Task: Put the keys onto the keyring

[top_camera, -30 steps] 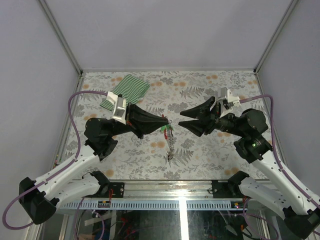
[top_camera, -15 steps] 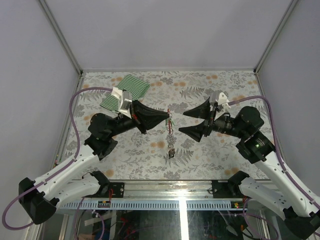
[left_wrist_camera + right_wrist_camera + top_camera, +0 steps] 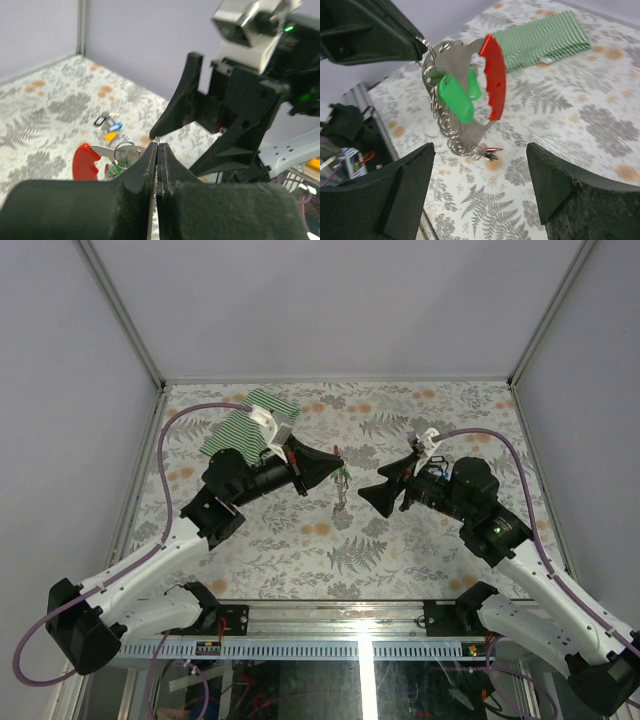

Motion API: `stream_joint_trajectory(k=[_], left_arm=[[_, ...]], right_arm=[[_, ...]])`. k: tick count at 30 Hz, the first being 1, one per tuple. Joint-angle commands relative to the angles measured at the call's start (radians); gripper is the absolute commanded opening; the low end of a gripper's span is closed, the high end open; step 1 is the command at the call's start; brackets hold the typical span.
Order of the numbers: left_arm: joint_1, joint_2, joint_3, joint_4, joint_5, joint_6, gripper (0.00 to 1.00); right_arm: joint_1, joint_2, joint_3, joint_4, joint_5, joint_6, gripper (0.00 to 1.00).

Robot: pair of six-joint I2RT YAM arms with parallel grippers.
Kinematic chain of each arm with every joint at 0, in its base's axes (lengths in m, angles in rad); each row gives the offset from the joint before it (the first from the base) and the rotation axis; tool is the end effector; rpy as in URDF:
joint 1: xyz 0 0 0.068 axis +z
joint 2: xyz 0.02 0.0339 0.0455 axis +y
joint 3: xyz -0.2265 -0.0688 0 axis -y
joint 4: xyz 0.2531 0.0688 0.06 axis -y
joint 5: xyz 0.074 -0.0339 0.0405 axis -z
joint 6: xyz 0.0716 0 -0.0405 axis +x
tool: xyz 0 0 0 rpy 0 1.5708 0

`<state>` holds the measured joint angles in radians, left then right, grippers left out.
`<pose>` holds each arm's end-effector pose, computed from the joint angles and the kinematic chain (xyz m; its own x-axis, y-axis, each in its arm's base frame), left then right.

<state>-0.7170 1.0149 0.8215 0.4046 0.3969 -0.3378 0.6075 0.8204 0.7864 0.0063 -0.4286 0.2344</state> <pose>0.2059 -0.2162 0.3455 -0.1462 -0.2780 -0.9494 0.8930 0.3759 -0.2476 0.1962 0.1726 0.3267 -0.2219 0.1030 -0.9696 -0.8315 0.4994 0.2434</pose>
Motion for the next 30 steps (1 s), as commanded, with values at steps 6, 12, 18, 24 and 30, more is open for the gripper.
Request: stream_joint_trajectory(k=[6,12,18,24,30], left_arm=[[0.005,0.045,0.04,-0.244,-0.104,0.147,0.0],[0.005,0.064,0.037,-0.395,-0.16,0.196,0.0],[-0.013,0.221,0.021,-0.389,-0.146,0.228,0.0],[-0.076,0.387,0.065,-0.354,-0.205,0.264,0.0],[-0.144,0.564,0.154,-0.297,-0.212,0.261,0.0]], right_arm=[[-0.002,-0.136,0.045,-0.151,0.401,-0.04,0.81],[-0.002,-0.153,0.059,-0.188,0.423,-0.044,0.81],[-0.002,-0.155,0.06,-0.193,0.426,-0.036,0.81],[-0.002,-0.171,0.053,-0.201,0.425,-0.022,0.81],[-0.003,-0.19,0.039,-0.223,0.464,-0.014,0.81]])
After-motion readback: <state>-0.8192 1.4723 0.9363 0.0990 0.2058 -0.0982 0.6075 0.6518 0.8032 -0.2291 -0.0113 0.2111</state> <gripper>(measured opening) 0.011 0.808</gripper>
